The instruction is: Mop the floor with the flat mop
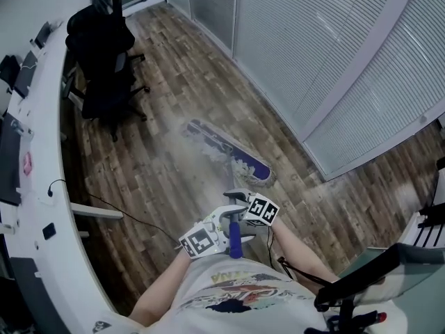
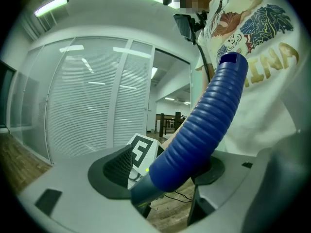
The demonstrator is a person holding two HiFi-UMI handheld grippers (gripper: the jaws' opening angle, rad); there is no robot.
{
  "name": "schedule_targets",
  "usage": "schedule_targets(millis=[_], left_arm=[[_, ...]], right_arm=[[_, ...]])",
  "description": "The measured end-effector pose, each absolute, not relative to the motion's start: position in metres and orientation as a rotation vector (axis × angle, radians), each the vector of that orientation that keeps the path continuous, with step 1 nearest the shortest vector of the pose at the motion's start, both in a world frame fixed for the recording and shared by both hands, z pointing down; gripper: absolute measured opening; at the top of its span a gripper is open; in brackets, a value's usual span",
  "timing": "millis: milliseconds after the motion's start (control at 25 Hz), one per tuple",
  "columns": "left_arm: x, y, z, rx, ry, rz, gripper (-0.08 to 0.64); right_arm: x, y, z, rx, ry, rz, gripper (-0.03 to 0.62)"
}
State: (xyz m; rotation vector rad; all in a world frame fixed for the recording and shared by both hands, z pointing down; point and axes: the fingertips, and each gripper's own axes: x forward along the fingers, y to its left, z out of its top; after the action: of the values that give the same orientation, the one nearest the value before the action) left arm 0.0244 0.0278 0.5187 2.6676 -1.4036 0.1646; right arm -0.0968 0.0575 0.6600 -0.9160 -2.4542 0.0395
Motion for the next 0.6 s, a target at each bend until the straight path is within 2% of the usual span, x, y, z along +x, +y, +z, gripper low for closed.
schedule_targets(millis=[360,600], left_arm=[[-0.084,-0.028,0.515,2.707,-1.388,0.124,0.301],[-0.131,-0.063,0.526,2.711,-1.369,0.131,0.301]], right_arm=[[-0.204,-0.005,0.659,-0.848,-2.467,0.040,0.262],[-0.252,-0.041,0.671,-0.845,-2.446,0.020,0.265]])
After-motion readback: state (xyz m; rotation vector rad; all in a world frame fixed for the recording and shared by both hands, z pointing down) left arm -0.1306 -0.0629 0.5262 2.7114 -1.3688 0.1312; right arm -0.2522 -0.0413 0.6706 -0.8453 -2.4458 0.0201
